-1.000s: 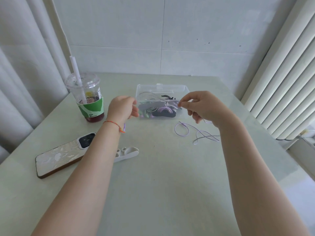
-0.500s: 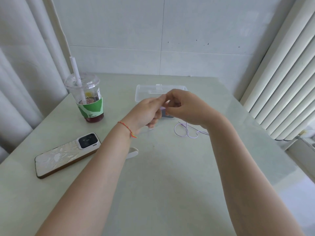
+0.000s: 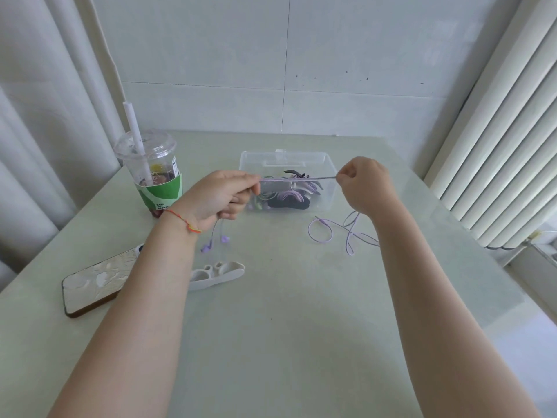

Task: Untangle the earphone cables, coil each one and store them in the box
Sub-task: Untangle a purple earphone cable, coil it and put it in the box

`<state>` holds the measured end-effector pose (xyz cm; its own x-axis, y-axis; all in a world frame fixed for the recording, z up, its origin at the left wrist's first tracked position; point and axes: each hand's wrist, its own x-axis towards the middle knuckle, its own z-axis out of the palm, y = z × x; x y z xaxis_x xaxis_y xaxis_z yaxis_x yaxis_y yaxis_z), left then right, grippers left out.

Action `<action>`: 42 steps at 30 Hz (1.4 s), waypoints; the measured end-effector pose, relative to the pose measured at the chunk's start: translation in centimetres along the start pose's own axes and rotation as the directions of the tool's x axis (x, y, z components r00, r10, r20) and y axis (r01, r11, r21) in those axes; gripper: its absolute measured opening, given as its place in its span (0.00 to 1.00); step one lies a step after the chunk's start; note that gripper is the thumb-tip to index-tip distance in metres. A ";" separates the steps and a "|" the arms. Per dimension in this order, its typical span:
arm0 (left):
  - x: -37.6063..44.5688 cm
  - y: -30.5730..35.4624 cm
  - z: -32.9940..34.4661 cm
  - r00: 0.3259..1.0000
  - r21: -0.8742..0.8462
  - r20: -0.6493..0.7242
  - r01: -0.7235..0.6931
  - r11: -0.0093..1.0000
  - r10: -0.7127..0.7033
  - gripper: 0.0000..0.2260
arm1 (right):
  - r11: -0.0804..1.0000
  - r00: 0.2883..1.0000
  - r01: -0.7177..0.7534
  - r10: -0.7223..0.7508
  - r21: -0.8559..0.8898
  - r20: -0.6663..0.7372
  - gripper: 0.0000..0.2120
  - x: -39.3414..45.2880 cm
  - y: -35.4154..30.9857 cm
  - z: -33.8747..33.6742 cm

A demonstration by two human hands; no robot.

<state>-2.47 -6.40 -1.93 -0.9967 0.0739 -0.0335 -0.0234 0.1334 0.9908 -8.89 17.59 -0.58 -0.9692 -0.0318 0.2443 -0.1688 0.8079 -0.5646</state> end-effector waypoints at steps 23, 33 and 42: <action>0.2 0.0 3.2 0.993 0.036 0.115 0.020 0.999 -0.024 0.12 | 0.959 0.971 0.208 -0.226 0.193 0.076 0.05 -1.5 -2.5 0.4; -0.3 -0.1 3.9 0.912 -0.214 0.410 0.099 0.972 -0.003 0.10 | 0.955 0.996 0.079 -0.066 0.285 -0.057 0.05 -0.7 -1.7 1.1; -0.6 1.9 4.5 0.961 -0.677 0.136 -0.086 0.731 0.240 0.13 | 0.956 0.974 0.138 -0.178 0.257 0.139 0.09 -1.9 -2.8 1.8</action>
<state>-1.57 -1.79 -0.66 -0.9532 0.2372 0.1874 0.0164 -0.5783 0.8157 -6.94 14.35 -0.84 -0.9389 -0.2570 0.2288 -0.3416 0.6169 -0.7091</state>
